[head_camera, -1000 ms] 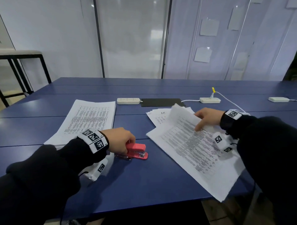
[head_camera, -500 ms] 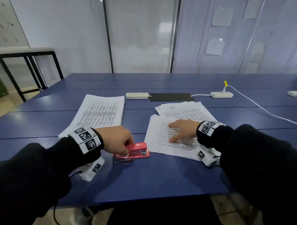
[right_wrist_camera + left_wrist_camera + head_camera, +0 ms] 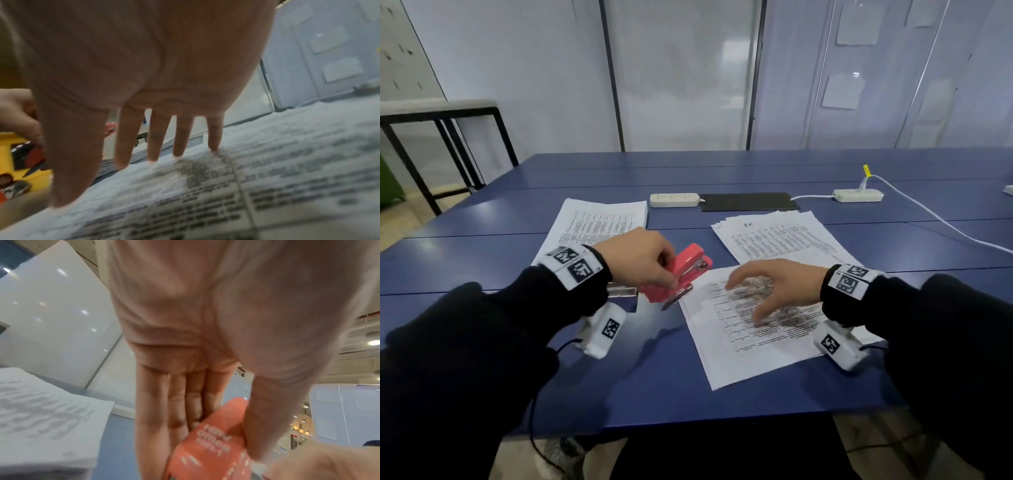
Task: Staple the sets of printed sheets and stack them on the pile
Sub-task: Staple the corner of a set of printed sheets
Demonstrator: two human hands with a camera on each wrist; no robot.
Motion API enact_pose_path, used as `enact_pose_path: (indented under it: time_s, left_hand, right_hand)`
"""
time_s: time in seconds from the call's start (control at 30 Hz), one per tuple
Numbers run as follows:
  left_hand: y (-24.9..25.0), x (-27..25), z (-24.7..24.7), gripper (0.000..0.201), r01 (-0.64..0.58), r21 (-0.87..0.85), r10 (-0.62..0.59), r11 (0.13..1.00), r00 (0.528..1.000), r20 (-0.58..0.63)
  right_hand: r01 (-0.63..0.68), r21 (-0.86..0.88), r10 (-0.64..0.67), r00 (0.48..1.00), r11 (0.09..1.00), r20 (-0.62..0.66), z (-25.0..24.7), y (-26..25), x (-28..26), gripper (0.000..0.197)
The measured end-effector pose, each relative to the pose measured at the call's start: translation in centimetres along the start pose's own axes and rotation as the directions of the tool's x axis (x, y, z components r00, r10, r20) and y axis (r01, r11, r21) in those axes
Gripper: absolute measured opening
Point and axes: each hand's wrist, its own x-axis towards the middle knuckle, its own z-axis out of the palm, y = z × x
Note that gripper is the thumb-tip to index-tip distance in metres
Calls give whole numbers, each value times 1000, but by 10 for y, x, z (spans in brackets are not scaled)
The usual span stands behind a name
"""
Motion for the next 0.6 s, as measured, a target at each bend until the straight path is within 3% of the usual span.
enact_pose_path:
  time_s: [0.03, 0.1, 0.2, 0.4, 0.6]
  left_hand:
    - [7, 6, 4, 21, 1, -18, -2, 1000, 1000, -17]
    - [20, 20, 15, 22, 2, -34, -4, 999, 999, -52]
    - [36, 41, 31, 26, 3, -40, -6, 999, 997, -70]
    - [45, 60, 52, 27, -12, 4, 12, 1000, 1000, 7]
    - [42, 56, 48, 27, -120, 182, 108, 976, 991, 78]
  right_hand:
    - [-42, -35, 40, 998, 998, -48, 1, 1, 3, 79]
    - [-154, -79, 153, 988, 985, -24, 2, 8, 8, 102]
    - [-214, 7, 212, 974, 977, 79, 8, 25, 10, 114]
    - [-235, 264, 238, 971, 935, 21, 19, 51, 7, 141]
    - [-218, 280, 219, 975, 935, 30, 19, 53, 10, 132]
